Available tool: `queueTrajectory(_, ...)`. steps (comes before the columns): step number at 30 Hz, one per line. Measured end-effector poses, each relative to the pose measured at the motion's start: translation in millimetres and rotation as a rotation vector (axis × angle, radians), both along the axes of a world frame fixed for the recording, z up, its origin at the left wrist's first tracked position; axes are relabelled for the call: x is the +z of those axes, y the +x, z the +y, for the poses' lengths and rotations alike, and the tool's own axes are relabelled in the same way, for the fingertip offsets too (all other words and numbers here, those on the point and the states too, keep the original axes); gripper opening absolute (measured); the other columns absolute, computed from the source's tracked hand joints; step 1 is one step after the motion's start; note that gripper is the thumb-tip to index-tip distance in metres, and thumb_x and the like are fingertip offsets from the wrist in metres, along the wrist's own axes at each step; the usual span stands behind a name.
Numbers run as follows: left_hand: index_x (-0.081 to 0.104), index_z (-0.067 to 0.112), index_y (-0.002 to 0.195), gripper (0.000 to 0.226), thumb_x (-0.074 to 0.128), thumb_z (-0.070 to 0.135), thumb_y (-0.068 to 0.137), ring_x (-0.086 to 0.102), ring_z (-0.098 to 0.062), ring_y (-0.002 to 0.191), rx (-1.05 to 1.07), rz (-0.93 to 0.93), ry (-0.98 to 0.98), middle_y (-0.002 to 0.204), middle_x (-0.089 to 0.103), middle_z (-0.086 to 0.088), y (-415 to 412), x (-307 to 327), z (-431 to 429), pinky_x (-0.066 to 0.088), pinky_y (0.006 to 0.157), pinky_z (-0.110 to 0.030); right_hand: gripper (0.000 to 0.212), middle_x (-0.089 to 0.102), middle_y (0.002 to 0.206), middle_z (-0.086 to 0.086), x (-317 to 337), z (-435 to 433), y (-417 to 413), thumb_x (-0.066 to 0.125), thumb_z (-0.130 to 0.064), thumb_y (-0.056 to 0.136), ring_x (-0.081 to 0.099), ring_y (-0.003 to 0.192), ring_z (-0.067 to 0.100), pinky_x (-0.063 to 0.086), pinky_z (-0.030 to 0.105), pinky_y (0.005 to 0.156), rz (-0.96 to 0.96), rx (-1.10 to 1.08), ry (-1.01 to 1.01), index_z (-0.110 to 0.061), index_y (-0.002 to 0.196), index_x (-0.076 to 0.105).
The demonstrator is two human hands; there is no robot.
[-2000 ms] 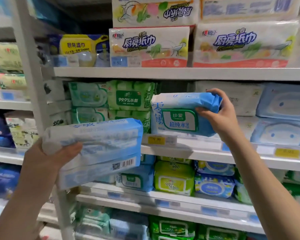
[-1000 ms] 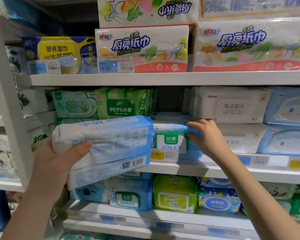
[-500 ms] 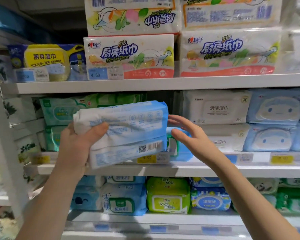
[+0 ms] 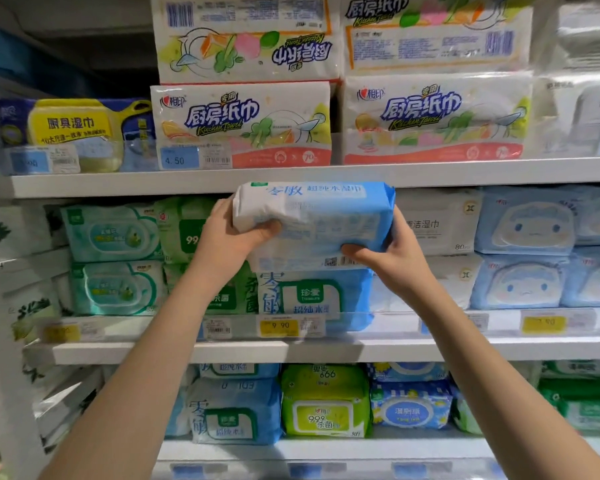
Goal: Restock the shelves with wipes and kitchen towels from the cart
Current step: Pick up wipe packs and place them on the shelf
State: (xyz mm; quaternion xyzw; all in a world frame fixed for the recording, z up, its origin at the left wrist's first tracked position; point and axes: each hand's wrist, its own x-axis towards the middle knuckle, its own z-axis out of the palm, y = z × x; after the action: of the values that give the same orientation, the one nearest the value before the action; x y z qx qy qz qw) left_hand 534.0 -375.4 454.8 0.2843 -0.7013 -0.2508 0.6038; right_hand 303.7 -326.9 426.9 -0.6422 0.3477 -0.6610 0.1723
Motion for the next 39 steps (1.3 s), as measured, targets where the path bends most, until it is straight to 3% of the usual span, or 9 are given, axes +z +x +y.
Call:
queueTrajectory(4, 0.056, 0.025, 0.117, 0.049, 0.078, 0.023, 0.074, 0.057, -0.005, 0.097, 0.095, 0.037, -0.012, 0.110, 0.062, 0.007, -10.5, -22.7, -4.7, 0.047, 0.079, -0.014, 0.053, 0.064, 0.102, -0.007, -14.6, -7.8, -3.5, 0.075, 0.004, 0.074, 0.063, 0.090, -0.001, 0.055, 0.025, 0.076, 0.037, -0.051, 0.036, -0.027, 0.111, 0.054)
queueTrajectory(7, 0.055, 0.025, 0.113, 0.041, 0.076, 0.020, 0.077, 0.055, 0.007, 0.086, 0.122, 0.117, 0.007, 0.099, 0.060, 0.019, -20.4, -29.4, -9.4, 0.043, 0.066, -0.003, 0.050, 0.065, 0.099, -0.009, -16.2, -15.2, -2.9, 0.074, 0.004, 0.075, 0.063, 0.088, -0.002, 0.054, 0.023, 0.075, 0.016, -0.073, 0.037, -0.029, 0.107, 0.055)
queueTrajectory(9, 0.056, 0.025, 0.109, 0.035, 0.075, 0.025, 0.079, 0.056, 0.007, 0.085, 0.143, 0.122, 0.019, 0.097, 0.061, 0.018, -23.8, -24.1, -14.9, 0.044, 0.068, -0.008, 0.047, 0.065, 0.098, -0.009, -11.2, -21.5, -4.0, 0.075, 0.002, 0.075, 0.064, 0.087, 0.000, 0.055, 0.023, 0.074, 0.011, -0.096, 0.034, -0.030, 0.103, 0.055)
queueTrajectory(13, 0.055, 0.012, 0.097, 0.027, 0.070, 0.031, 0.084, 0.057, -0.012, 0.081, 0.196, 0.122, 0.066, 0.091, 0.060, 0.004, -32.4, -21.0, -23.8, 0.042, 0.065, -0.023, 0.033, 0.065, 0.095, -0.008, -9.1, -30.1, -8.1, 0.077, -0.017, 0.078, 0.063, 0.083, 0.004, 0.055, 0.022, 0.070, 0.051, -0.162, 0.106, -0.024, 0.101, 0.055)
queueTrajectory(18, 0.049, 0.012, 0.100, 0.033, 0.067, 0.036, 0.086, 0.058, -0.024, 0.098, 0.178, -0.036, 0.206, 0.106, 0.059, -0.007, -33.2, -22.9, -29.9, 0.048, 0.077, -0.033, 0.033, 0.068, 0.096, 0.003, -7.9, -39.2, -10.5, 0.078, -0.032, 0.077, 0.066, 0.088, 0.019, 0.058, 0.038, 0.076, 0.072, -0.257, 0.199, -0.013, 0.097, 0.060)
queueTrajectory(22, 0.042, 0.015, 0.108, 0.046, 0.073, 0.036, 0.081, 0.053, -0.019, 0.105, 0.211, -0.256, 0.270, 0.115, 0.053, 0.000, -29.6, -23.8, -32.8, 0.044, 0.085, -0.032, 0.027, 0.069, 0.097, -0.004, -1.9, -45.7, -10.1, 0.075, -0.029, 0.080, 0.066, 0.088, 0.011, 0.057, 0.024, 0.073, 0.128, -0.283, 0.182, -0.019, 0.102, 0.063)
queueTrajectory(27, 0.043, 0.015, 0.108, 0.050, 0.076, 0.037, 0.078, 0.054, -0.016, 0.098, 0.274, -0.298, 0.241, 0.111, 0.053, 0.001, -26.9, -32.2, -30.5, 0.043, 0.077, -0.029, 0.051, 0.055, 0.100, 0.010, -18.1, -42.9, -3.4, 0.064, -0.055, 0.082, 0.049, 0.097, 0.027, 0.042, 0.035, 0.074, 0.399, -0.713, 0.214, -0.008, 0.100, 0.056)
queueTrajectory(33, 0.046, 0.018, 0.103, 0.040, 0.075, 0.030, 0.079, 0.054, -0.005, 0.082, 0.287, -0.364, 0.171, 0.096, 0.053, 0.010, -25.0, -39.1, -30.1, 0.041, 0.060, -0.018, 0.041, 0.049, 0.079, 0.004, -31.6, -40.4, 3.5, 0.069, -0.041, 0.083, 0.046, 0.081, 0.021, 0.031, 0.023, 0.060, 0.304, -0.599, 0.169, -0.012, 0.073, 0.042)
queueTrajectory(39, 0.048, 0.016, 0.099, 0.037, 0.074, 0.033, 0.080, 0.053, -0.003, 0.078, 0.325, -0.314, 0.125, 0.093, 0.054, 0.009, -25.5, -45.2, -34.6, 0.038, 0.057, -0.016, 0.038, 0.047, 0.073, 0.000, -38.0, -44.1, 10.1, 0.070, -0.039, 0.084, 0.046, 0.076, 0.022, 0.029, 0.027, 0.063, 0.284, -0.623, 0.085, -0.012, 0.076, 0.043)
